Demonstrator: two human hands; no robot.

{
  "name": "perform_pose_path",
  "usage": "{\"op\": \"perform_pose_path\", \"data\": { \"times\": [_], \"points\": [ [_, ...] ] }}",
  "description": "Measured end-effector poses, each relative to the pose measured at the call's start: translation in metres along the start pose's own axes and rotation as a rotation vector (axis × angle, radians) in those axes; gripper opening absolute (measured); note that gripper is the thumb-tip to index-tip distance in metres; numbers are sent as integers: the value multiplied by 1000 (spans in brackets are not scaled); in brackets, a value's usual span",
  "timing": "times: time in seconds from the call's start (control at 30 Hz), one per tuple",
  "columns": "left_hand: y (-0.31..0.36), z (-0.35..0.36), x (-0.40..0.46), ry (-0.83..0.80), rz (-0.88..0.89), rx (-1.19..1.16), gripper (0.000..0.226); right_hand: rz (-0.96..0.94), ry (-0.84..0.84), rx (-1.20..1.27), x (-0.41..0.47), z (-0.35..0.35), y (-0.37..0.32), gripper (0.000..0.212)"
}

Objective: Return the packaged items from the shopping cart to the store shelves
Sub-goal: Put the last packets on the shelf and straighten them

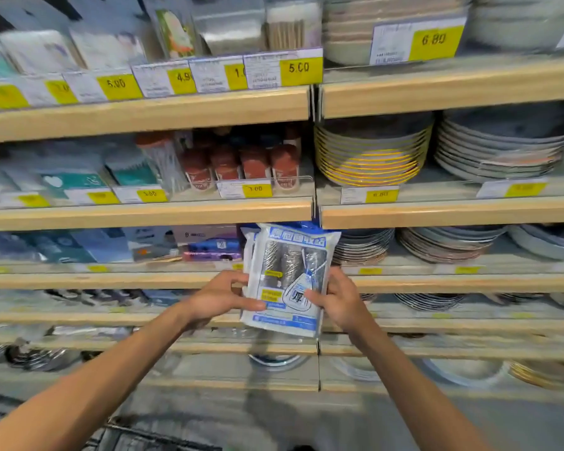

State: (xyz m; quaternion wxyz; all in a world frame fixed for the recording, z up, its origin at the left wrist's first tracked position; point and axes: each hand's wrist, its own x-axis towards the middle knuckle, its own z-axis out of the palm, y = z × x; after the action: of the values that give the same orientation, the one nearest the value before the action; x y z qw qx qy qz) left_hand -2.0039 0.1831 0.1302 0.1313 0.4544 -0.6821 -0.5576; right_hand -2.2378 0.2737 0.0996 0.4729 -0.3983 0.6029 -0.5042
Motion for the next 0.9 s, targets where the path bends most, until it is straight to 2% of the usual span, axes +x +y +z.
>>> {"op": "perform_pose_path", "data": {
  "times": [0.07,0.17,0.2,0.3,0.37,0.43,0.5,0.53,0.63,0.7,0.77,0.83,0.9],
  "points": [
    [-18,-12,8,28,-45,-68,60,8,-23,-11,7,9,-9,29],
    [-36,-26,21,113,-41,-113,77,3,-27,-22,23,26,-28,22],
    [-36,-28,25,131,-16,-126,75,-8,-3,-47,33,31,-31,23],
    [-21,-31,39,166,50,-190,57,-39,68,-78,57,39,-40,47],
    [-9,-35,49,214,88,-185,55,-28,98,-79,69,39,-44,59],
    [-1,-39,61,215,96,-116,58,-18,119,-40,75,40,-48,47],
    [3,-41,72,196,86,-90,45,-25,131,-43,80,39,-49,19],
    [4,-40,76,193,81,-94,40,-32,151,-54,84,39,-47,13],
    [1,-35,88,209,85,-88,44,-23,226,-31,92,40,-41,18],
    [-2,-31,94,242,106,-11,37,-20,273,-38,95,43,-37,9],
    [-3,-27,98,326,122,214,32,-55,344,-95,99,45,-28,11],
    [-4,-21,99,441,149,458,46,-73,392,-179,103,48,-20,34],
    [-6,-15,92,523,172,645,50,-71,371,-345,105,48,-15,55]
  ]
}}
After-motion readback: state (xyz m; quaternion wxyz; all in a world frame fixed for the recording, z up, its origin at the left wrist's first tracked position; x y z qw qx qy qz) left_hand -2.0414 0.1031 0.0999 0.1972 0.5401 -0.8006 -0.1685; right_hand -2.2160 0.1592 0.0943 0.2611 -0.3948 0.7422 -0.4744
